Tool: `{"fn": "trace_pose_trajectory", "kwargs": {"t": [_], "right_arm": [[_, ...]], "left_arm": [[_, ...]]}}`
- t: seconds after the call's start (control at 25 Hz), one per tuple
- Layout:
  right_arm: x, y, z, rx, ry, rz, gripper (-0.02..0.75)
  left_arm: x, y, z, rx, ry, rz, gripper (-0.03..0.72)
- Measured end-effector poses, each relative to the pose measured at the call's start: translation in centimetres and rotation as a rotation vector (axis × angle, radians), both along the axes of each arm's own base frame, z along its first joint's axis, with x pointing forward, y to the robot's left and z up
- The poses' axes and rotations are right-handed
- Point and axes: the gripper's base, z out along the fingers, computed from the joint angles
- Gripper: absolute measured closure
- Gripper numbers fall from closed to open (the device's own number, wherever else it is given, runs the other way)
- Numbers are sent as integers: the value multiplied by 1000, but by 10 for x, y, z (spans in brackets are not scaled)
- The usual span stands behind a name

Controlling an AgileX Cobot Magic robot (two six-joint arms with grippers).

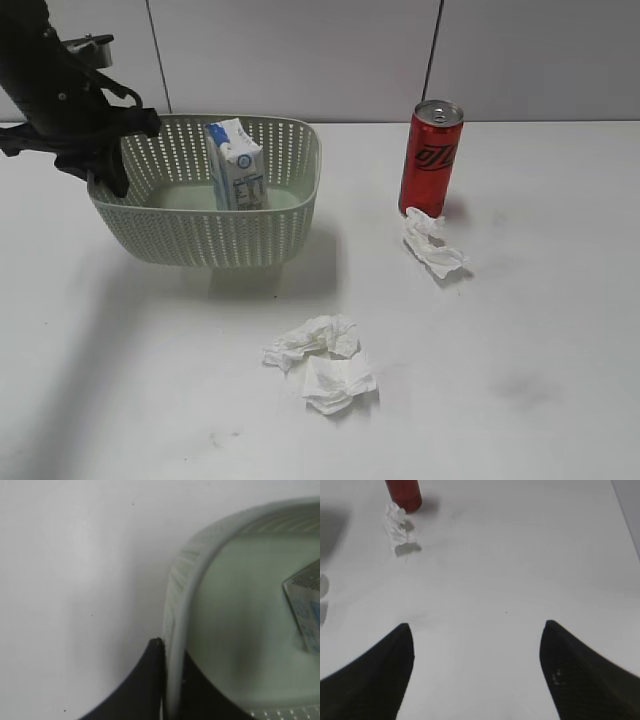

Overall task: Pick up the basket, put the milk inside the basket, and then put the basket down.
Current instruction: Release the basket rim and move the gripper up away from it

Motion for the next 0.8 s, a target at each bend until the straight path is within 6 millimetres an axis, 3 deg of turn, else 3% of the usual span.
{"fn": "trace_pose_trajectory", "kwargs": {"t": [0.2, 0.8], "right_arm": [[-23, -2, -11, 6, -68, 0, 144], [-25, -3, -12, 3, -72, -2, 146]], "left_arm": [[0, 0, 0, -2, -2, 2, 688], [12, -2, 1, -39, -112, 56, 688]]}}
